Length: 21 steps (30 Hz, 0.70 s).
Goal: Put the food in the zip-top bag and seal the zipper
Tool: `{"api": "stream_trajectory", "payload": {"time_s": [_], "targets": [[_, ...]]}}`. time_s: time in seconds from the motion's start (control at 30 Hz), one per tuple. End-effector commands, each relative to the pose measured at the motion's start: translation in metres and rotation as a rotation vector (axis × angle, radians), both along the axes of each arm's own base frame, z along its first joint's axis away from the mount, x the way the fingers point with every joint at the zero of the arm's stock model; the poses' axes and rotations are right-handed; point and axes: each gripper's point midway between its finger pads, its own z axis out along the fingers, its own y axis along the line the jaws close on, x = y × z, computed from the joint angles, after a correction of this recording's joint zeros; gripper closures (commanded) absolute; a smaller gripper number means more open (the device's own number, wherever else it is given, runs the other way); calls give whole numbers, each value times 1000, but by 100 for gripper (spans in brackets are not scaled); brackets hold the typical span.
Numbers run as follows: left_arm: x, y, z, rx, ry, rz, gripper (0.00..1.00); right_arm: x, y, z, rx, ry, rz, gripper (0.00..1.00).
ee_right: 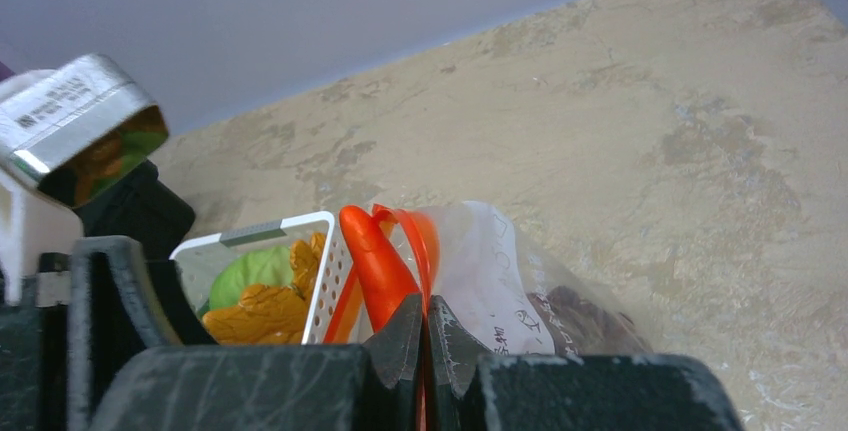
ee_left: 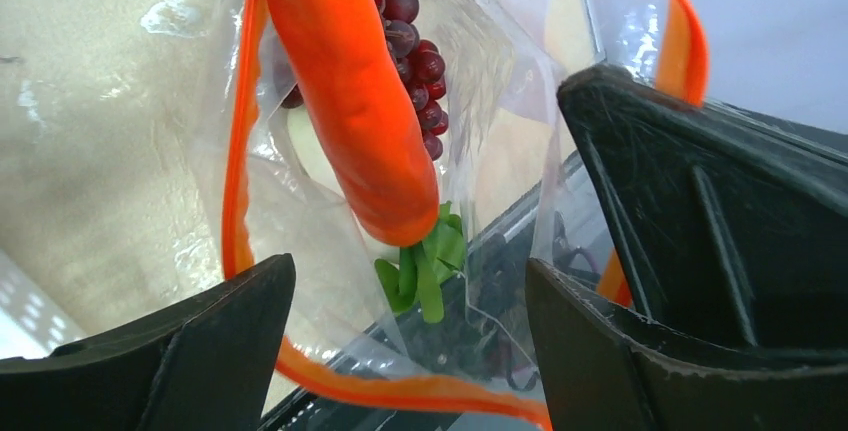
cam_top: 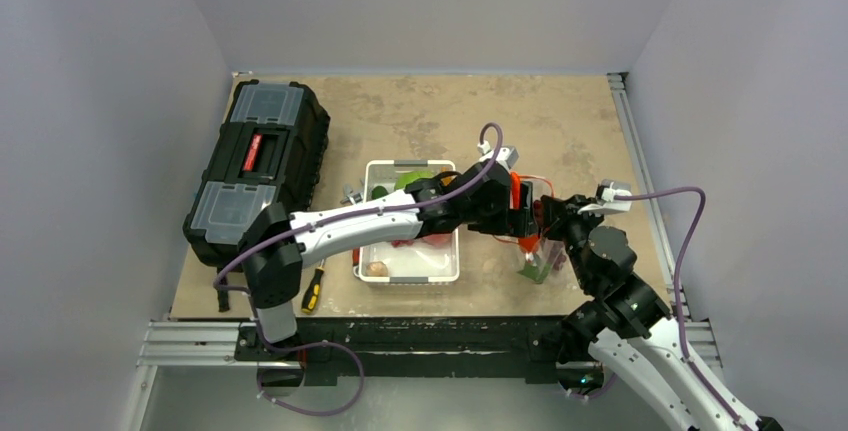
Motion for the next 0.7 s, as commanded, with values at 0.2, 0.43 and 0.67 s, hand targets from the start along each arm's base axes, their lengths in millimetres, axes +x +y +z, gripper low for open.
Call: {"api": "stream_trajectory", "payload": {"time_s": [0.2, 0.43, 0.67], "targets": [[17, 40, 77, -60, -169, 34, 27, 2, 0, 12, 20, -44, -6, 100], [36, 32, 91, -98, -246, 25, 39, 3, 1, 12, 19, -43, -2, 100], [65, 29, 75, 26, -292, 95, 48, 2, 1, 13, 21, -47, -1, 100]]}}
